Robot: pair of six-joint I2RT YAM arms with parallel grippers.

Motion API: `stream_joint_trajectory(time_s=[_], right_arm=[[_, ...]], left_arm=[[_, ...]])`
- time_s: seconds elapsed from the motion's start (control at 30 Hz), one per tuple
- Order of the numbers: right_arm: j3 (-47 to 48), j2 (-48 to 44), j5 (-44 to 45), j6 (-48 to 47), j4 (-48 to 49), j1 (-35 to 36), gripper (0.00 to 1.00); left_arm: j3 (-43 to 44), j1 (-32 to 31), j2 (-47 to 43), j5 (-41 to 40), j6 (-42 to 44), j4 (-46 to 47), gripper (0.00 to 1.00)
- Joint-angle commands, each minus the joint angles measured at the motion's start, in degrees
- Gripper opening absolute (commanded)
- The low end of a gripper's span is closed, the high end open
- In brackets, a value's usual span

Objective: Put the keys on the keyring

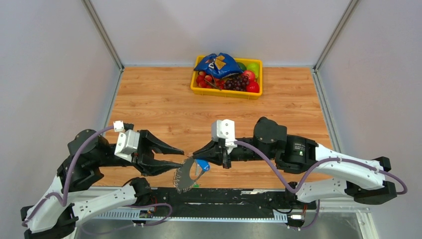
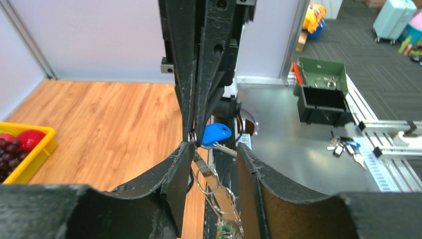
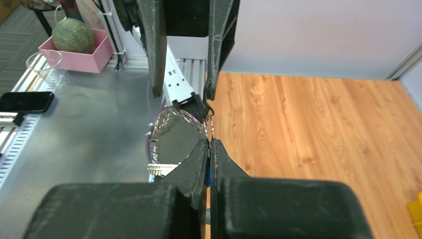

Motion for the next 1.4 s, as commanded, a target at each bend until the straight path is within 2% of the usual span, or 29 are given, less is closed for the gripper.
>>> stream_joint_trajectory(time_s=[0.0,0.57,1.37], right_arm=[[5.89,3.13,-2.56,5.00,-4.70,-0.03,0.00],[10.23,6.09,-1.68,8.33,-9.77,-0.08,0.00],[10.34,6.90,0.20,8.10,-10.78,-0.12,0.00]], left_arm=[[2.38,-0.10,2.99,3.79,3.45,-3.91,0.48],[7.92,-0.07,8.16,-0.72,8.37,-14.48,0.48],[8.13,-0.06,9.60,-0.21,8.37,-15.00,0.40]])
